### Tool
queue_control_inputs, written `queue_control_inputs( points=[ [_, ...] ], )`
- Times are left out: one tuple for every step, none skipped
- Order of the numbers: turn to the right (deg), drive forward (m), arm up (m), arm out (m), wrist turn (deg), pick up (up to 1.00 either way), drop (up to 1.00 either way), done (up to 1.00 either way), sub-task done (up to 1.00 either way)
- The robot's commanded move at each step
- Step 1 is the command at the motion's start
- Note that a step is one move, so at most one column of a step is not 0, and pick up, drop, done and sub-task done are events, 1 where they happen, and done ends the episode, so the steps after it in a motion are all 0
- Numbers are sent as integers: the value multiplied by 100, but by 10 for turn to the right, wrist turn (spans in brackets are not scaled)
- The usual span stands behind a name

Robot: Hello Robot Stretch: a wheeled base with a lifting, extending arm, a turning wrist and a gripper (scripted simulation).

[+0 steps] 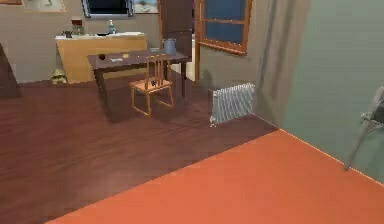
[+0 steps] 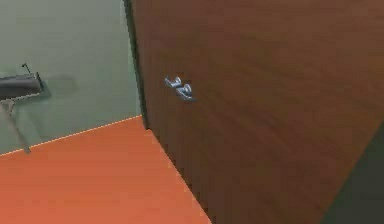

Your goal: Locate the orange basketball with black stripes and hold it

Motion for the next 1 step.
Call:
queue_control_inputs(
  points=[
    [-360,0,0,0,0,0,0,0,0]
  ],
)
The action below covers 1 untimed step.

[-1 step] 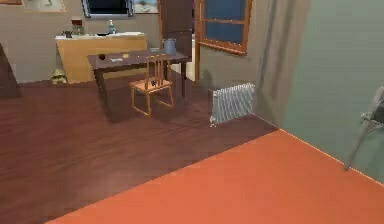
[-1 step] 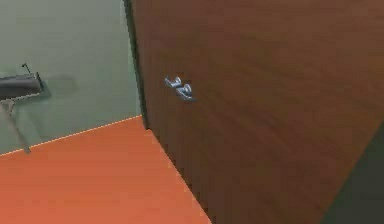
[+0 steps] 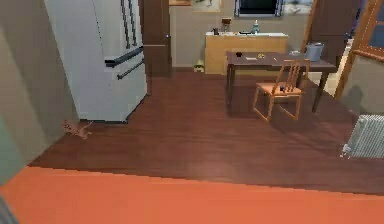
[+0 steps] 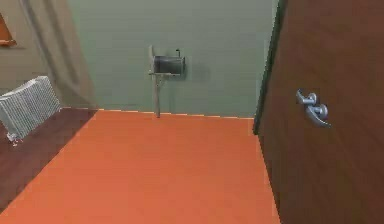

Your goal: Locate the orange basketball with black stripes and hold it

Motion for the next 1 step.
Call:
queue_control_inputs(
  points=[
    [0,100,0,0,0,0,0,0,0]
  ],
)
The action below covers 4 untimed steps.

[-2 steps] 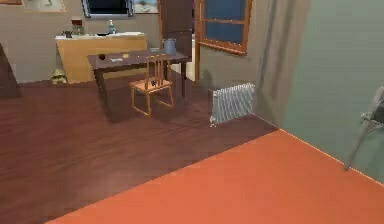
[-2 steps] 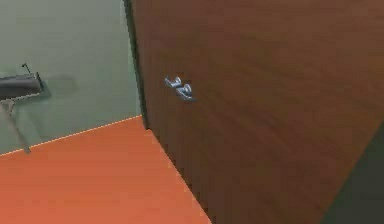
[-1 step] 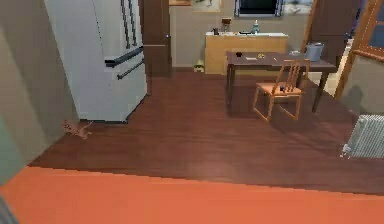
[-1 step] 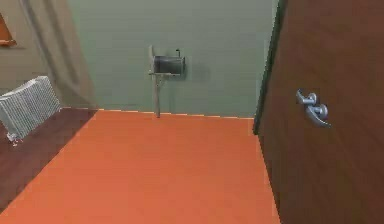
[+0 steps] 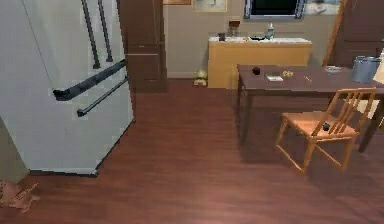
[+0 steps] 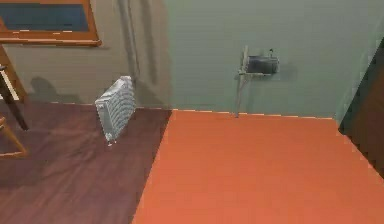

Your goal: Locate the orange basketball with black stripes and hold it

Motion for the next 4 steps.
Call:
queue_control_inputs(
  points=[
    [0,100,0,0,0,0,0,0,0],
    [0,85,0,0,0,0,0,0,0],
    [60,0,0,0,0,0,0,0,0],
    [0,100,0,0,0,0,0,0,0]
  ],
)
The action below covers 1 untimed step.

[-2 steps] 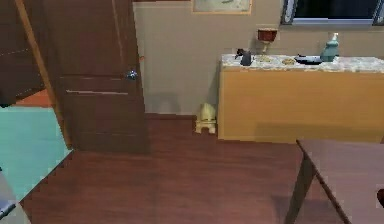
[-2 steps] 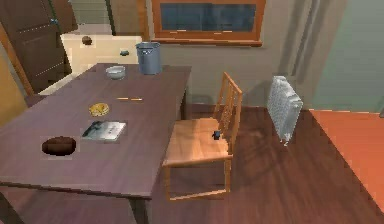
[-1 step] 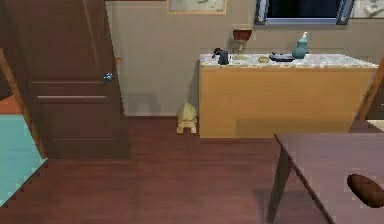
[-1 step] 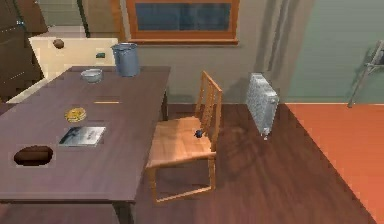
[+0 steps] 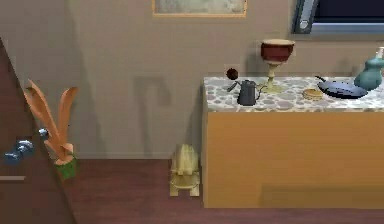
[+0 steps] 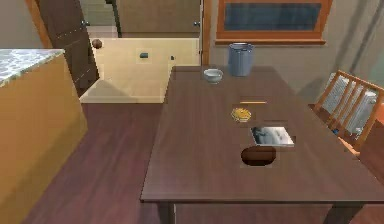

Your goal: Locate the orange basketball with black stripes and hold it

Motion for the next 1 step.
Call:
queue_control_inputs(
  points=[
    [0,50,0,0,0,0,0,0,0]
  ],
)
